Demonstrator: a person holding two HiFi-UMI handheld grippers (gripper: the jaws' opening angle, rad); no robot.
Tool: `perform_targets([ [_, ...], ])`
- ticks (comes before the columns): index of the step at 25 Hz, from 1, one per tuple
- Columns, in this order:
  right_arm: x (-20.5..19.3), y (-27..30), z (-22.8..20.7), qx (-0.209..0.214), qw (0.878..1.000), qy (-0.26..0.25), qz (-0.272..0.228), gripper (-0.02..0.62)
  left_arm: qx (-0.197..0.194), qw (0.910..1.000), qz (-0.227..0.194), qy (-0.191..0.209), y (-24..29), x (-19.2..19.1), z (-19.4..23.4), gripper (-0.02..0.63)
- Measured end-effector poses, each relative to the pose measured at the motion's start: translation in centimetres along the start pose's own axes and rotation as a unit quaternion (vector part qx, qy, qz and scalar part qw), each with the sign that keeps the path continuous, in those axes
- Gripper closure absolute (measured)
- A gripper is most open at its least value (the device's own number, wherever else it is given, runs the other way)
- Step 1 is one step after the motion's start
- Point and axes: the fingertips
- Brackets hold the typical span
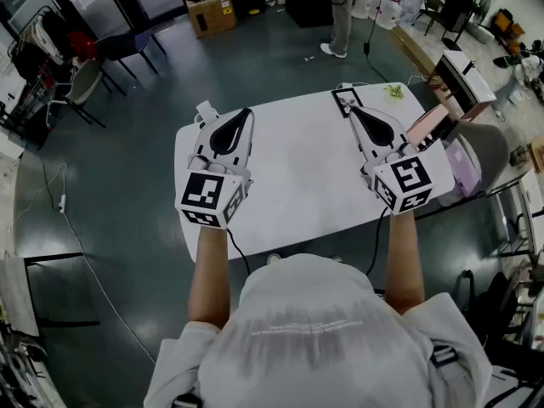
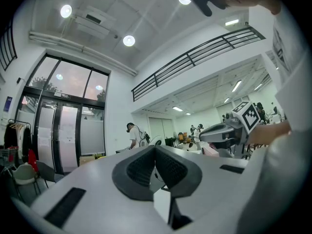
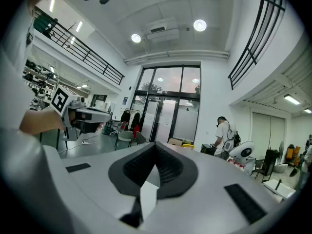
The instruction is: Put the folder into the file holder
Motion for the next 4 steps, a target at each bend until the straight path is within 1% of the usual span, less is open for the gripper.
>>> perform_targets([
  [4,0.02,0.26,0.23,0.001,1.0,0.0,0.001,0.571,0.0,1.0,0.0,-0.002,-0.1,-0.07,0.29,0.591],
])
Point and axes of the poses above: the fingertips, and each gripper's own axes: y forward along the fingers, z to its left, x out of its top, and after that the axes turned 3 degrees about -y, right-handed
